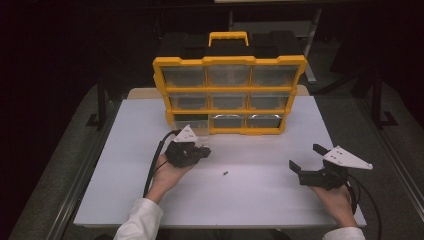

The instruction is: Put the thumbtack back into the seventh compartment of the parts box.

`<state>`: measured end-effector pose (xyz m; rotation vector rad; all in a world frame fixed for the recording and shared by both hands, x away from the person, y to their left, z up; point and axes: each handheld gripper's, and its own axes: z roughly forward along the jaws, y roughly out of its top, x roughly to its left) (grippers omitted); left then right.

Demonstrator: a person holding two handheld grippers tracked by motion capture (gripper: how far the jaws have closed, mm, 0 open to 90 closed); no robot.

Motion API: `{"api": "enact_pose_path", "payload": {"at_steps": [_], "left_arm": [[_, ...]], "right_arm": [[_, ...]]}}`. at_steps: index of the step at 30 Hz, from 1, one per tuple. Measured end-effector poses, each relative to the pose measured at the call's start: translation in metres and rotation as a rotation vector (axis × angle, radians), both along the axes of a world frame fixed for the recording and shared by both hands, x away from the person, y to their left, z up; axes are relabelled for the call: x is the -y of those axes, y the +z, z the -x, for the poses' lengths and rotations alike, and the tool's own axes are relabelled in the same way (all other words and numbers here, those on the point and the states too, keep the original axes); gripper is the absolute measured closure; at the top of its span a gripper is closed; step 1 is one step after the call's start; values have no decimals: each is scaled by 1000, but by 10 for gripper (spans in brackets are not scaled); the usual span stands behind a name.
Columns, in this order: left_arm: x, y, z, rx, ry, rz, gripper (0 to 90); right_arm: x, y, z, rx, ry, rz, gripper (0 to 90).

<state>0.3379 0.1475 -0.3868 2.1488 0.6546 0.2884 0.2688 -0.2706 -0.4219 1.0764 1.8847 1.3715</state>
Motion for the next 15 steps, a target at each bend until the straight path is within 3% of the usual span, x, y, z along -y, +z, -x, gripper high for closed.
{"api": "enact_pose_path", "payload": {"at_steps": [15], "left_arm": [[-10, 25, -7, 48, 16, 5, 857]], "right_arm": [[0, -1, 0, -2, 1, 2, 0]]}}
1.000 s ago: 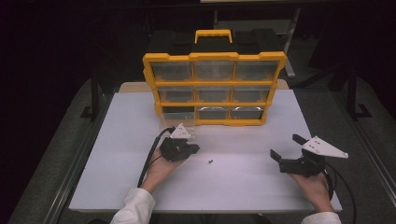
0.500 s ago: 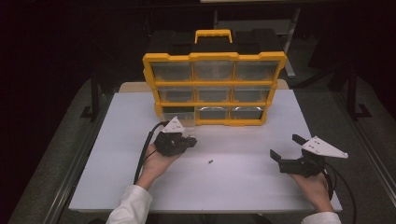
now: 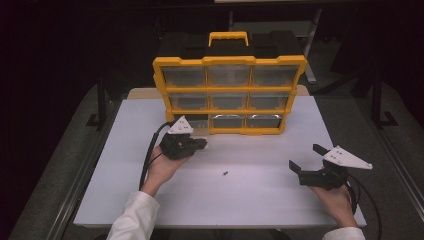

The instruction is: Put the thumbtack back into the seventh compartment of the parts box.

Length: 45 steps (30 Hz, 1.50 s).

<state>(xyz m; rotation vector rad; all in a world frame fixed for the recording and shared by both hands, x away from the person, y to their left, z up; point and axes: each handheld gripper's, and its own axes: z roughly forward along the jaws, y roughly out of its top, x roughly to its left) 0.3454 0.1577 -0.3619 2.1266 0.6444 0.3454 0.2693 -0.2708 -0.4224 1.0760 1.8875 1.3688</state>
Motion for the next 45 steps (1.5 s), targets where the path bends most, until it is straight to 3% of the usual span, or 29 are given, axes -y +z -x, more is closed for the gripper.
{"api": "enact_pose_path", "payload": {"at_steps": [8, 14, 19, 21, 23, 26, 28, 31, 35, 37, 41, 45], "left_arm": [[-15, 10, -7, 17, 37, 6, 857], [-23, 18, -17, 30, 63, -13, 857], [-30, 18, -27, 30, 110, -3, 848], [-33, 18, -31, 25, 140, 7, 767], [-37, 17, -36, -4, 179, 36, 596], [-44, 18, -37, -29, 194, 110, 436], [-46, 20, -34, -3, 217, 128, 314], [-44, 22, -29, 77, 308, 102, 28], [-44, 23, -24, 67, 282, 145, 0], [-42, 22, -21, 69, 266, 140, 0], [-35, 20, -13, 57, 229, 174, 0], [-27, 16, -2, 58, 188, 171, 0]], "right_arm": [[0, 0, 0, 0, -1, -2, 0], [0, 0, 0, -1, -2, 2, 0], [0, 0, 0, -1, 3, -1, 0], [0, -1, 0, -1, 3, -3, 0], [0, -1, 0, -2, 4, -2, 0], [1, 0, 0, 3, 4, -5, 0], [1, 0, 0, 5, 2, -7, 0], [1, 0, 0, 6, 3, -9, 0], [1, 1, 1, 9, 2, -15, 0], [2, 1, 1, 10, 1, -14, 0], [1, 1, 1, 8, 3, -13, 0], [1, 1, 1, 9, 3, -13, 0]]}}
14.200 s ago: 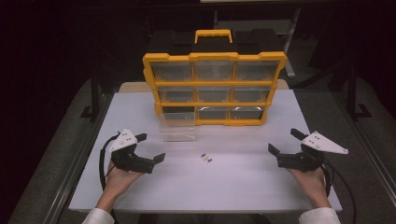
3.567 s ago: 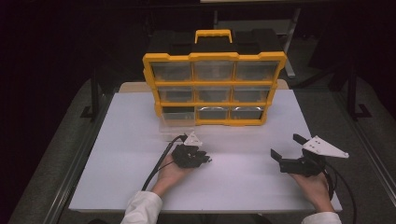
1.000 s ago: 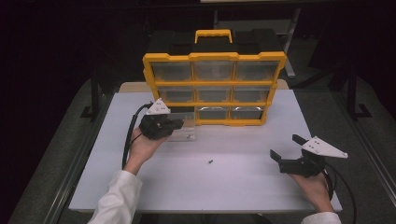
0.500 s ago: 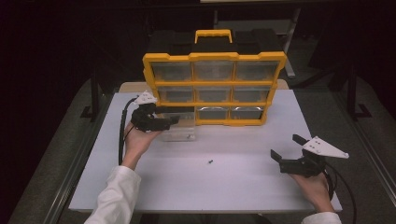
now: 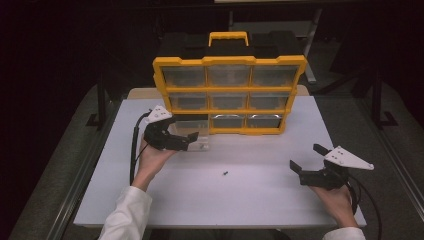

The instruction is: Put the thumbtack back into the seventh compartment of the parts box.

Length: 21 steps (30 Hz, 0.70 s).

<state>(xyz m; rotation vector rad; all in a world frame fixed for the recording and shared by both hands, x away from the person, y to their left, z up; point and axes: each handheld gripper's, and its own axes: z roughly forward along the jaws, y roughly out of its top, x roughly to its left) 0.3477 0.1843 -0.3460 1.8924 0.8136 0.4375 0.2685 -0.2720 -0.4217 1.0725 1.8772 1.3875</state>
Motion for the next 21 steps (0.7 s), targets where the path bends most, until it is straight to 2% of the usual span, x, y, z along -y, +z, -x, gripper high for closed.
{"api": "enact_pose_path", "payload": {"at_steps": [6, 13, 18, 21], "left_arm": [[11, -4, 12, 5, -35, 22, 0], [20, -15, 17, -18, -61, 32, 0], [25, -22, 21, -14, -80, 70, 1], [31, -27, 24, -12, -87, 43, 2]], "right_arm": [[-1, 0, 0, -2, 1, 3, 0], [-1, 0, 0, -4, 2, 6, 0], [-1, -1, -1, -4, 4, 10, 0], [-1, -1, -1, -4, 3, 11, 0]]}}
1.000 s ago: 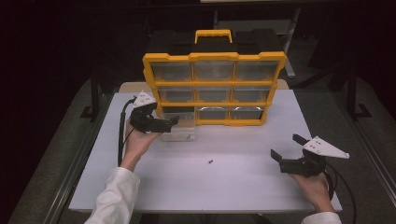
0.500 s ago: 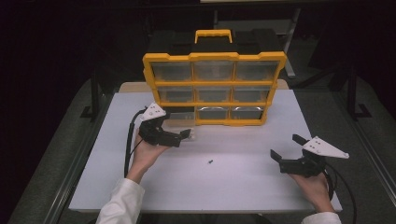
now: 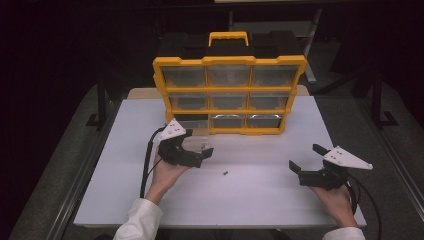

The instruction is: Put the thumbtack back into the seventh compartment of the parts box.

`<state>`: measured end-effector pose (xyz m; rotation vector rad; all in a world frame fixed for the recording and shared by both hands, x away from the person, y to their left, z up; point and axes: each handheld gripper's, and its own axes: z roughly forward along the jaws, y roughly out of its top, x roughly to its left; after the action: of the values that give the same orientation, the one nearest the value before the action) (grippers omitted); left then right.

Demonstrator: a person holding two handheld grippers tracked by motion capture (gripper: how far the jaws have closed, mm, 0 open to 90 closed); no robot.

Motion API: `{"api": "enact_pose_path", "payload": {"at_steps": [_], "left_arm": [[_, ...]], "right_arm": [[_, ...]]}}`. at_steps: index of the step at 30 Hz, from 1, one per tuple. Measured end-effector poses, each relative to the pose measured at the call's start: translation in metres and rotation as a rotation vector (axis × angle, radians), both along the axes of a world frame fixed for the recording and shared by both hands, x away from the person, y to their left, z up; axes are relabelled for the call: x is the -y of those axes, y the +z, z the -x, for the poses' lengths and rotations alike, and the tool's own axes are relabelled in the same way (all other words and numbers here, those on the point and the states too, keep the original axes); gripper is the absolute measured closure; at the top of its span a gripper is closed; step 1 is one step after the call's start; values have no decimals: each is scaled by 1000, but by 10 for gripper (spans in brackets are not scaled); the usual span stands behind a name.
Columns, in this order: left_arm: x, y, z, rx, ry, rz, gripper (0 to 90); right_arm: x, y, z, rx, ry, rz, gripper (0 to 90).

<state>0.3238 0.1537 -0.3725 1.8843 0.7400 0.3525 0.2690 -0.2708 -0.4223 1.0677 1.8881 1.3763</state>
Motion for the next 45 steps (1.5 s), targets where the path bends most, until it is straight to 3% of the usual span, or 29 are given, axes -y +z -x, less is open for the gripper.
{"api": "enact_pose_path", "payload": {"at_steps": [9, 18, 23, 28, 33, 45], "left_arm": [[11, -15, 6, -33, -36, 4, 2], [21, -33, 9, -78, -65, -54, 20], [25, -38, 10, -93, -85, -70, 71], [28, -42, 8, -132, -97, -70, 137], [33, -46, 8, -136, -108, -95, 167], [39, -53, 9, -153, -117, -105, 321]], "right_arm": [[0, 0, 0, -1, 1, 1, 0], [-1, 0, 0, -4, 4, 4, 0], [-1, -1, 0, -9, 4, 6, 0], [-2, -1, -1, -11, 3, 12, 0], [-2, -1, -1, -15, 5, 15, 0], [-2, -1, -1, -15, 3, 16, 0]]}}
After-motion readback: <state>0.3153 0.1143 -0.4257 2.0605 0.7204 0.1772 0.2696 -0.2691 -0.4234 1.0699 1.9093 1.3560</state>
